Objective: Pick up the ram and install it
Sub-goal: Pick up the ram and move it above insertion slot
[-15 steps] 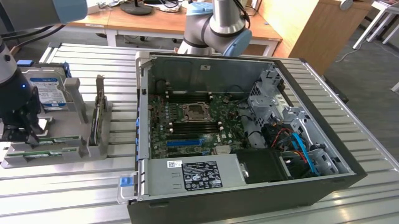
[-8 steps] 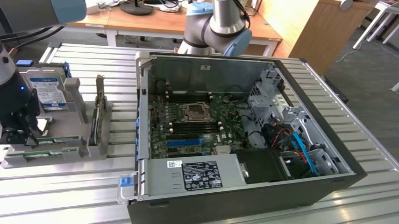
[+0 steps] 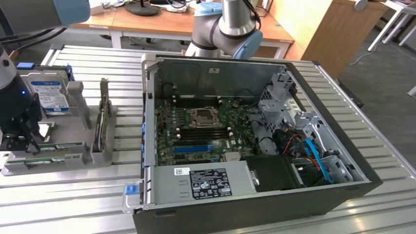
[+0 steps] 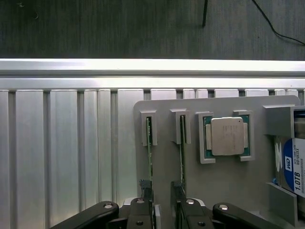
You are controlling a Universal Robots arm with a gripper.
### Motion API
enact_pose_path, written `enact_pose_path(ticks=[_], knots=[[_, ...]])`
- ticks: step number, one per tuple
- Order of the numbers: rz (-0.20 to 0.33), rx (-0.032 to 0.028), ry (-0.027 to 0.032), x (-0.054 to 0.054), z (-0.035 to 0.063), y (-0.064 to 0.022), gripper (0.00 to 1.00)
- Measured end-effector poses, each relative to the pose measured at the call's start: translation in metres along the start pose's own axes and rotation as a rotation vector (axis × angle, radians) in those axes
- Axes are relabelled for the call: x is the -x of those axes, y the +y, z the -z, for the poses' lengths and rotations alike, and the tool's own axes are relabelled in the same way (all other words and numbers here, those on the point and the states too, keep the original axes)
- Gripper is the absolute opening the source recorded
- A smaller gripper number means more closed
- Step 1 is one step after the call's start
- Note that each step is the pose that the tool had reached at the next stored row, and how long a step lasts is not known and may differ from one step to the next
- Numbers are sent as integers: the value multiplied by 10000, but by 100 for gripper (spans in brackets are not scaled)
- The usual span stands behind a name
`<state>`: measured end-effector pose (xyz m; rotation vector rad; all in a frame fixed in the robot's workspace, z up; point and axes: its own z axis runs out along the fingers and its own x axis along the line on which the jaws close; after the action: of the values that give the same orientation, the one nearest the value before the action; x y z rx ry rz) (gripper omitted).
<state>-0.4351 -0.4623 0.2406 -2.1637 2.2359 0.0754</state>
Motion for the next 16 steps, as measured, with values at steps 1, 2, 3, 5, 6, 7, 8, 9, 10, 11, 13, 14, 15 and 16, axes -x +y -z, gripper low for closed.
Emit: enact_pose_path(ticks=[1, 2, 3, 5, 6, 7, 8, 9, 10, 11, 13, 14, 15, 16], knots=[[0, 1, 1, 0, -7, 0, 30], [-1, 1, 2, -1, -15, 0, 30], [0, 1, 1, -1, -25, -1, 30], [-1, 1, 1, -2, -42, -1, 30], [0, 1, 1, -3, -50, -1, 30], [0, 2, 2, -4, -58, -1, 30], [0, 2, 2, -4, -66, -1, 30], [0, 2, 2, -5, -74, -1, 30], [0, 2, 1, -5, -83, -1, 30], [0, 2, 2, -6, -91, -2, 30], [0, 2, 1, -7, -109, -2, 30], [-1, 1, 1, -7, -118, -2, 30], [0, 2, 1, -8, -124, -2, 30], [0, 3, 3, -8, -125, -2, 30]])
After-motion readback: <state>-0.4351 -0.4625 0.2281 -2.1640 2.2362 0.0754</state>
